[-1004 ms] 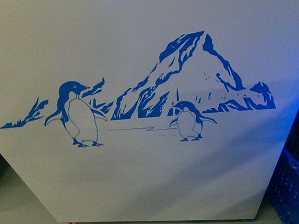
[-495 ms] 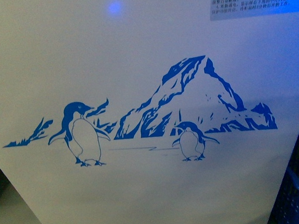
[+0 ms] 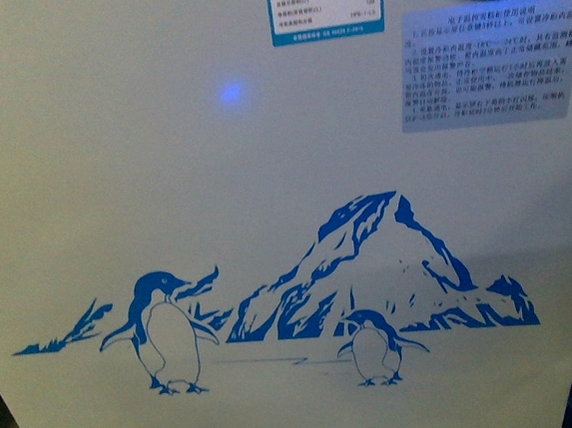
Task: Put drink in fridge
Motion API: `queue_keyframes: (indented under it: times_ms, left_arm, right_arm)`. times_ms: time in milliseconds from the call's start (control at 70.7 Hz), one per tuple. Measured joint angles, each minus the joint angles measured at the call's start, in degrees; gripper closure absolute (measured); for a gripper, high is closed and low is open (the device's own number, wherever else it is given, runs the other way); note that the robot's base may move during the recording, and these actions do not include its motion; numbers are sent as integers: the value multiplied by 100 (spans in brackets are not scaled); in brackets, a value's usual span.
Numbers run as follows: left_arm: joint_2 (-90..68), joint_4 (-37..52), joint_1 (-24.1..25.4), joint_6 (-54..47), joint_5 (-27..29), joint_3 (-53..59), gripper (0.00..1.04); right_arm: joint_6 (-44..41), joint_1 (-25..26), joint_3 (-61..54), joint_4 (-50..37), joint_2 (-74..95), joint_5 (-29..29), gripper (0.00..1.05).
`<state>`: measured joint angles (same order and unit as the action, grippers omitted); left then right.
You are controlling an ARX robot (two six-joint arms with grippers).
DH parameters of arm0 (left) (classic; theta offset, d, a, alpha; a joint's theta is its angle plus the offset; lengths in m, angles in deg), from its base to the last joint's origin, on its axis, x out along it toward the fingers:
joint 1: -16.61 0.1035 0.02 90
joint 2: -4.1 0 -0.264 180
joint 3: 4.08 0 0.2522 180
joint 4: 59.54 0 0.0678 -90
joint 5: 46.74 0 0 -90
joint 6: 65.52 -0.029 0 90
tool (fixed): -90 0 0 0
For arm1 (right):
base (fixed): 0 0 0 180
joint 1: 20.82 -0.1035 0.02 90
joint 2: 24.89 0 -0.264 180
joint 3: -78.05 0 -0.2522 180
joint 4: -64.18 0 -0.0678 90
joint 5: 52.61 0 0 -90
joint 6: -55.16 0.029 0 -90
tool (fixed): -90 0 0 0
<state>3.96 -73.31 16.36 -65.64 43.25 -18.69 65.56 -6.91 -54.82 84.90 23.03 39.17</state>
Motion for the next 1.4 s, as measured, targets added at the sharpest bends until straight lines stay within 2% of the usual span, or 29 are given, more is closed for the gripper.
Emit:
queue_keyframes:
  times_ms: [297, 509, 806, 1060, 1216, 1400]
  left_arm:
    - [0, 0, 0, 0, 0, 0, 8]
    - [0, 0, 0, 0, 0, 0, 8]
    - [0, 0, 0, 0, 0, 2, 8]
    - [0, 0, 0, 0, 0, 0, 8]
    - [0, 0, 0, 0, 0, 2, 8]
    - [0, 0, 0, 0, 0, 0, 8]
  right_arm:
    - [442, -837, 59, 730, -1508, 623, 58]
    - [645, -778, 111, 1025, -2218, 678, 58]
    - [649, -634, 223, 614, -2363, 557, 58]
    - [507, -1147, 210, 387, -2376, 752, 58]
    - [413, -1580, 210, 201, -2376, 1093, 58]
    - [282, -1733, 210, 173, -2378, 1266, 58]
